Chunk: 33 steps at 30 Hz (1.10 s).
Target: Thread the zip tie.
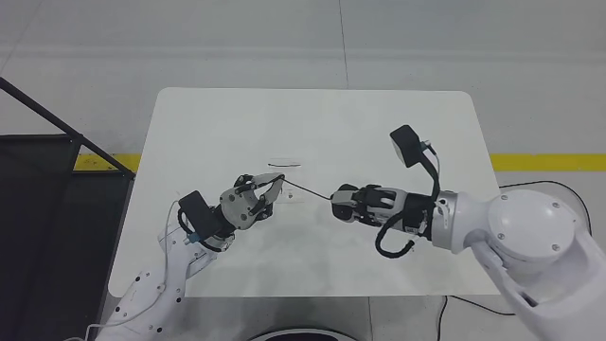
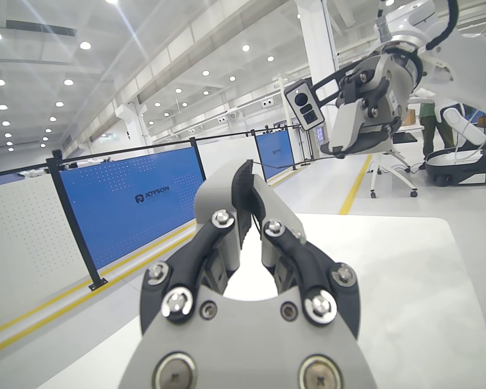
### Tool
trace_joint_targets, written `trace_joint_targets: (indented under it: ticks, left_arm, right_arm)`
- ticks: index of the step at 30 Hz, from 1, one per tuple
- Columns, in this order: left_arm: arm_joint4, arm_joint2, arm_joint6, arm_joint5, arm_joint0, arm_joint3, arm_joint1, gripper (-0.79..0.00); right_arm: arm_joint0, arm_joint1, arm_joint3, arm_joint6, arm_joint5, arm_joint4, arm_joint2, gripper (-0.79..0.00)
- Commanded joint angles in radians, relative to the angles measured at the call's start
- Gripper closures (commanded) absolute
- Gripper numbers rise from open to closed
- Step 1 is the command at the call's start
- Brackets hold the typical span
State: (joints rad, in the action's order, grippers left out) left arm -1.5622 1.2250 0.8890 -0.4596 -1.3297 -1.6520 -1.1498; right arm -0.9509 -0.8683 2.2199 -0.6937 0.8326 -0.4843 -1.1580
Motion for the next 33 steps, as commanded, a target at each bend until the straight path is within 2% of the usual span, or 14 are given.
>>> trace_joint_targets:
  ticks: [1, 21, 33]
  left_arm:
    - [0.001, 0.000, 0.000, 0.000, 0.000, 0.000, 0.000, 0.000]
    - [-0.013, -0.006, 0.000, 0.007, 0.001, 0.000, 0.001, 0.000]
    - [-0.017, -0.014, -0.014, 0.009, 0.006, 0.002, 0.001, 0.000]
  right_arm:
    - [0.000, 0.000, 0.000, 0.000, 0.002, 0.000, 0.000, 0.000]
    - [0.014, 0.000, -0.002, 0.009, 0.012, -0.011, 0.009, 0.000]
    - [-0.001, -0.004, -0.010, 0.022, -0.049, -0.068, -0.013, 0.000]
